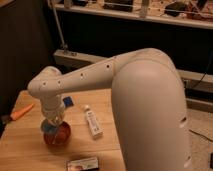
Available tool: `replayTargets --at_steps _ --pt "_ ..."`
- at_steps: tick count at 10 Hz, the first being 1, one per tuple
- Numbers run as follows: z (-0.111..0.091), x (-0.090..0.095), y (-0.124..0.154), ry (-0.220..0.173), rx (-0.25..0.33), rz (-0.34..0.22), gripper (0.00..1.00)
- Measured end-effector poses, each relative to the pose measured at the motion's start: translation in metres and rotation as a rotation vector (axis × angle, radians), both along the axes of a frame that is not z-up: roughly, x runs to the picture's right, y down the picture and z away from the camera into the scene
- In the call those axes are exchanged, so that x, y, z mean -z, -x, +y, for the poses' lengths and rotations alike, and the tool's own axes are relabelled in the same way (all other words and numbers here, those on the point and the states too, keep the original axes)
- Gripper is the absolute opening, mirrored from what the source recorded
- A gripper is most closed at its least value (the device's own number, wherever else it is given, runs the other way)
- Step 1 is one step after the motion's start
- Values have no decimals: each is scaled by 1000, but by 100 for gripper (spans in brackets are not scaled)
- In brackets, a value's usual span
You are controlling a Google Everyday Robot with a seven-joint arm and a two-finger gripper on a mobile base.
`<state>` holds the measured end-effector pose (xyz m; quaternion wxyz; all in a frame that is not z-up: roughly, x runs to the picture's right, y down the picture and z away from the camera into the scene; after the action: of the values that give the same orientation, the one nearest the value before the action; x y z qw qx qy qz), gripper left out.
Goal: Place the ceramic cup in the ceramic bowl
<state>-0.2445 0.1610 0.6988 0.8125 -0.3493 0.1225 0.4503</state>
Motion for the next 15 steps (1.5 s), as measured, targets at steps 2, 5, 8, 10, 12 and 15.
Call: replayTargets --at_steps 2,5,8,10,12,15 --pt "15 -10 2 -23 16 -25 0" --pt "35 -20 -6 -60 53 -48 18" --pt "51 -32 -14 -73 91 -37 45" --pt "59 -40 -6 -82 102 -48 66" --pt "61 -47 1 -86 89 -54 70" --pt "60 -51 7 -96 84 -42 70"
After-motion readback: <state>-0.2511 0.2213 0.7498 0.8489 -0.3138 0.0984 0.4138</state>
